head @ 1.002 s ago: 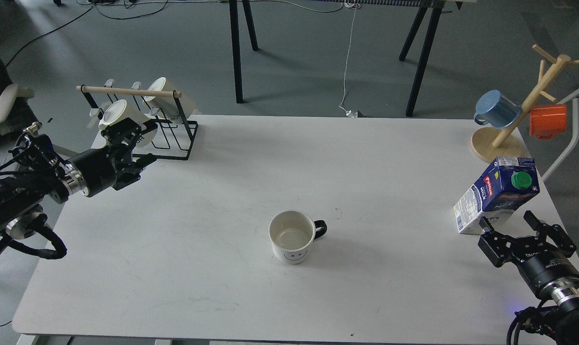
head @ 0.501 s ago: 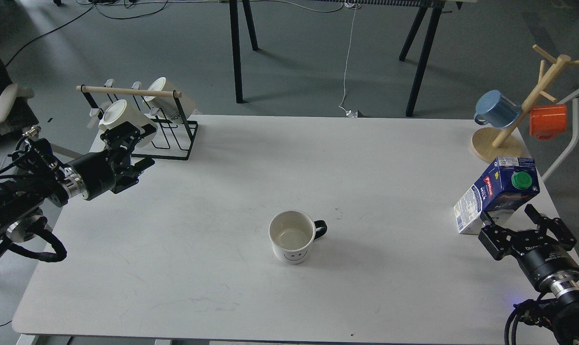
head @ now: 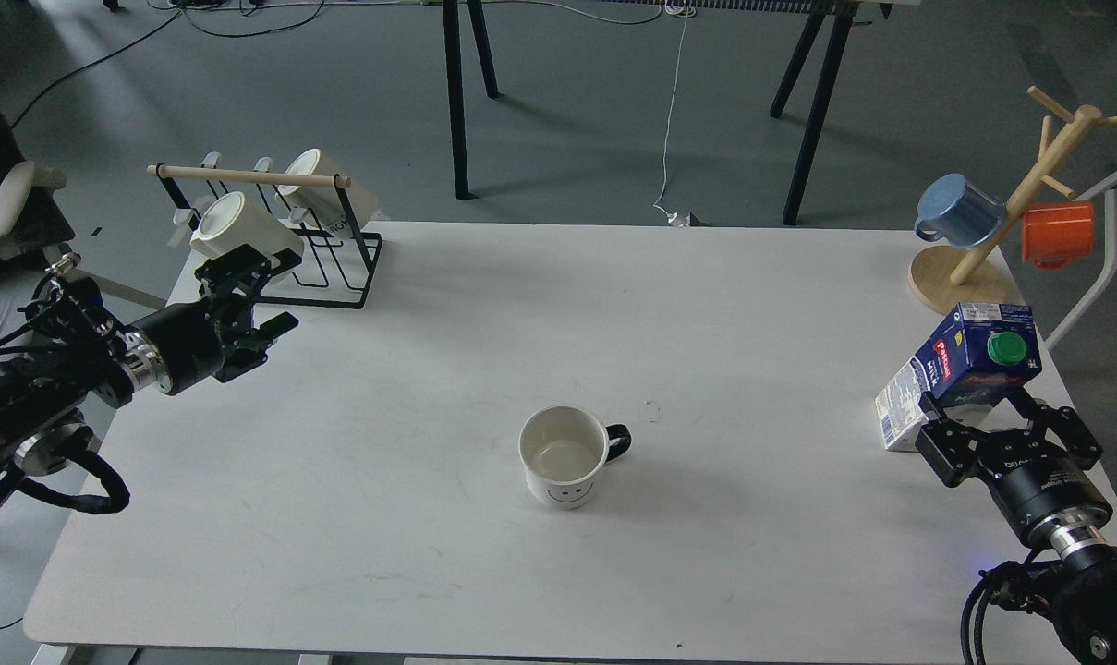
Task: Place cup and milk with both arms
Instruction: 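Reach the right gripper to the milk carton and grasp it, then carry the milk carton with the right gripper beside the mug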
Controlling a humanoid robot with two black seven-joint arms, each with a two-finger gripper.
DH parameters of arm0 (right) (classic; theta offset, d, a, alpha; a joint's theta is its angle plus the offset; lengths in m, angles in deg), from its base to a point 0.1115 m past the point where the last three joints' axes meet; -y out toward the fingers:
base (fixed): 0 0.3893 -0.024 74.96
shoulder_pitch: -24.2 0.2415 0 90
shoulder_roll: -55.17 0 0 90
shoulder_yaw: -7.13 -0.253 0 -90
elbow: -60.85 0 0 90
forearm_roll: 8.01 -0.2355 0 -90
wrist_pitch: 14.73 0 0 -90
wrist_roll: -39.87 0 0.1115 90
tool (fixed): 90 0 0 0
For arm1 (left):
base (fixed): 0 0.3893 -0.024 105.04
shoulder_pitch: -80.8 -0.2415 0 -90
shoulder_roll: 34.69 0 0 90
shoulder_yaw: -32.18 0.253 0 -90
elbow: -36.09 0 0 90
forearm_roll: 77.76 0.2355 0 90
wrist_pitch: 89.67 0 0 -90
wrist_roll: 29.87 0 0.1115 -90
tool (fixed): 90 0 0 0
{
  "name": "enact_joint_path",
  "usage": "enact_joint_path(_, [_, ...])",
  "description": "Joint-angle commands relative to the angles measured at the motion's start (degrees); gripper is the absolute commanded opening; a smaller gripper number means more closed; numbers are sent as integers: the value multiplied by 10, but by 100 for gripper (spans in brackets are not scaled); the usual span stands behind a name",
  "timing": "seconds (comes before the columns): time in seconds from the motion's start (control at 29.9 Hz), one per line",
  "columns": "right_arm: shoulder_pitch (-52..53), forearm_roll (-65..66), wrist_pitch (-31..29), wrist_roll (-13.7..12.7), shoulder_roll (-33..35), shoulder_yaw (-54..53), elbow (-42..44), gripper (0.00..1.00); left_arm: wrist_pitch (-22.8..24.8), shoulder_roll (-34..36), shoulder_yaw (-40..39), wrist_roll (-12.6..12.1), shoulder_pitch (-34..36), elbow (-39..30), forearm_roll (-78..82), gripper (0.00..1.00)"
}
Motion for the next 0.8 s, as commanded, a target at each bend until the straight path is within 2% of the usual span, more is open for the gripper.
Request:
enact_joint_path(0.0, [6,1,0,0,-2,1,6,98,0,-2,0,0,0,0,0,99])
enact_joint_path(0.4, [15,1,0,0,-13,-3,9,97,0,-4,2,0,-8,3,0,99])
enact_joint_path(0.53, [16,2,0,0,-16,-1,9,92,0,-7,2,0,-9,4,0,99])
enact_joint_path(0.67, [14,2,0,1,-17,0,8,80,0,-7,2,0,-9,6,0,99])
enact_joint_path(0.77, [14,3,0,1,-17,-1,8,64,0,-8,2,0,-11,14,0,99])
